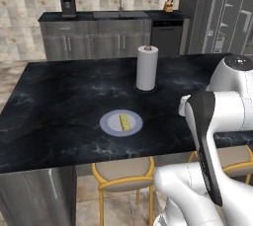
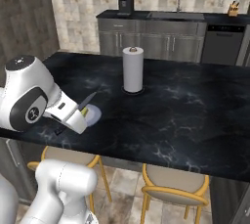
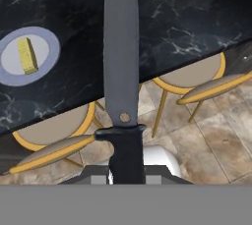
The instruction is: Retrieve the butter from the fridge and place it on a plate on the dining table. Then retrieve the butter knife by the fridge and place it near the plate.
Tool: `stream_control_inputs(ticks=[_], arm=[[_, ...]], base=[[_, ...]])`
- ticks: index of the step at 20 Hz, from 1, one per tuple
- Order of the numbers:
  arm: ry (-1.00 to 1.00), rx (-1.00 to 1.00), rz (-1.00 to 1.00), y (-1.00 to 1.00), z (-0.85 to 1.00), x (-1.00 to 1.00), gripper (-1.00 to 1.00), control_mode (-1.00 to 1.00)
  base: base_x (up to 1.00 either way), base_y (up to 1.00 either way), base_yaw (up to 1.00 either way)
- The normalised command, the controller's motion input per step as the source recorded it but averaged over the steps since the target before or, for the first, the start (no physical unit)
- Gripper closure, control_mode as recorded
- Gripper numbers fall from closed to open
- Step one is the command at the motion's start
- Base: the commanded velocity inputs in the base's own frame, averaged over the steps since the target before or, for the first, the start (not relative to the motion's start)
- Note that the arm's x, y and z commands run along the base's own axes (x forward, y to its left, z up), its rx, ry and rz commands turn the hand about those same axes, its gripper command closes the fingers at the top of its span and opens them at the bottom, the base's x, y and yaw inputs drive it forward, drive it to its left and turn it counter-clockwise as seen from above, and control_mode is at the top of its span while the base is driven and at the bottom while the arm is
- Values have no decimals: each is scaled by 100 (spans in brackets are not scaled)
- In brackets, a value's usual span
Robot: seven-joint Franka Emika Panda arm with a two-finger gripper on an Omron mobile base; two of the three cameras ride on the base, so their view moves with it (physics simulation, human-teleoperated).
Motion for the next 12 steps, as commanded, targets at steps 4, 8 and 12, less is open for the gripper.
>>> stream_control_inputs(ticks=[4, 8, 12], arm=[[0, 0, 0, 5, 0, 27, 100, -100], [0, 0, 4, 0, -3, 69, 100, -100], [0, 0, 8, 0, -10, 69, 100, -100]], base=[[21, 11, 0], [0, 0, 0], [0, 0, 0]])
